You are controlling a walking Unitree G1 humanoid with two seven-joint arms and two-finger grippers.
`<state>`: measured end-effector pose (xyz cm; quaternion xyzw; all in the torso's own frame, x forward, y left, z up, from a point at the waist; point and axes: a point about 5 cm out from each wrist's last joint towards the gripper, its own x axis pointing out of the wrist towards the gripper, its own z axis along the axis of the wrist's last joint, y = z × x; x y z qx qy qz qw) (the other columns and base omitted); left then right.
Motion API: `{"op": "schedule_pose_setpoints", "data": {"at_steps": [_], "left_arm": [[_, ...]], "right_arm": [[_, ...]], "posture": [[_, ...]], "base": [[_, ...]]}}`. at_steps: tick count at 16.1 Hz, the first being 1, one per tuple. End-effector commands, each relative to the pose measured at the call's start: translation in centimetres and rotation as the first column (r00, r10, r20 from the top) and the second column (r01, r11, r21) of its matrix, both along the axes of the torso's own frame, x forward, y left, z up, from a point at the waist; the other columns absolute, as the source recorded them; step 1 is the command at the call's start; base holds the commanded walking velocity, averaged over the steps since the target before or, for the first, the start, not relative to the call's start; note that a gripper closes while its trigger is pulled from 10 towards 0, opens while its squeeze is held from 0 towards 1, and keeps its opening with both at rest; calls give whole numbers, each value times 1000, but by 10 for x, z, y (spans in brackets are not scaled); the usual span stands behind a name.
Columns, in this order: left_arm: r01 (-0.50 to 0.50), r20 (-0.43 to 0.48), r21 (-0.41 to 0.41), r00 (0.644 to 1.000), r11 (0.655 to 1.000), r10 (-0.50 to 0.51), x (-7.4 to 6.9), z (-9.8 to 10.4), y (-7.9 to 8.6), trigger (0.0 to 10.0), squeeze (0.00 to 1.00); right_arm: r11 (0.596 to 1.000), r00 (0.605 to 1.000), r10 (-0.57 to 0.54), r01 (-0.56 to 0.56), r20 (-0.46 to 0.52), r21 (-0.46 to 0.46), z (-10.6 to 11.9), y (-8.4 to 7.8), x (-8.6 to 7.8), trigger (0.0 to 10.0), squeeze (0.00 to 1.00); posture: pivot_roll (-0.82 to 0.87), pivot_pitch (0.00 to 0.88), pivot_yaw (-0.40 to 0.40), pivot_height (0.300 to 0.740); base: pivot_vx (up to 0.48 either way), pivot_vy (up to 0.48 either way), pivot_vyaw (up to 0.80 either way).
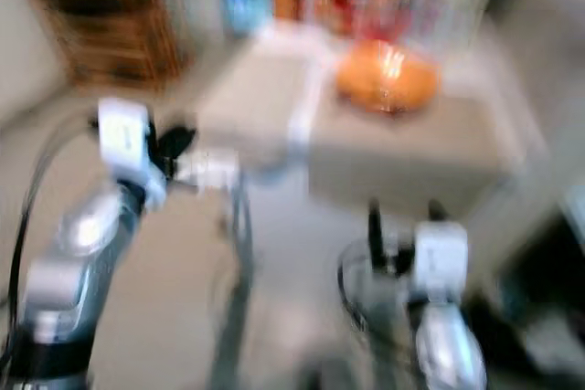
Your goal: Setting the table
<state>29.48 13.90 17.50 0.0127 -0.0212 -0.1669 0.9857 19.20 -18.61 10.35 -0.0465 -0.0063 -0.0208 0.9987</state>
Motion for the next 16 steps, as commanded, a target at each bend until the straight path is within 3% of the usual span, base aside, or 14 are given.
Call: {"op": "schedule_pose_setpoints", "data": {"at_steps": [1, 3, 5, 8, 10, 13, 15, 16], "left_arm": [[17, -26, -8, 1000, 1000, -17, 6, 1, -3, 10000, 0], [7, -145, -8, 989, 1000, -9, 31, -8, -6, 10000, 0], [-42, -312, -61, 950, 997, 21, 53, -33, -3, 10000, 0], [-49, -469, -16, 882, 999, 36, 61, -68, -3, 10000, 0], [-12, -615, 1, 789, 1000, 10, 53, -106, -13, 10000, 0], [-36, -707, 82, 702, 996, 83, 26, -154, -16, 10000, 0], [-15, -753, 139, 648, 990, 116, 10, -173, -18, 10000, 0], [4, -793, 176, 594, 984, 139, -6, -191, -19, 10000, 0]], "right_arm": [[1000, 1000, 3, -2, 29, -17, 4, -2, 6, 10000, 0], [1000, 999, -16, 16, 40, -5, 3, -5, 21, 10000, 0], [999, 999, -44, 44, -6, 28, -8, -11, 46, 10000, 0], [998, 991, -28, 34, -128, 45, -34, -13, 65, 10000, 0], [998, 966, -7, 21, -257, 54, -67, -10, 70, 10000, 0], [998, 919, 59, -52, -390, 29, -99, -1, 67, 10000, 0], [999, 899, 38, -30, -437, 27, -111, -4, 63, 10000, 0], [1000, 863, 8, 7, -506, 27, -127, -10, 57, 10000, 0]], "posture": [[-75, 0, 22, 740], [-69, 0, 24, 740], [-75, 0, 31, 740], [-77, 0, 31, 740], [-70, 0, 22, 740], [-54, 0, 12, 740], [-54, 0, 11, 740], [-54, 0, 11, 740]], "base": [[0, 0, 0], [0, 0, 0], [0, 0, 0], [0, 0, 0], [0, 0, 0], [0, 0, 0], [0, 0, 0], [0, 0, 0]]}}
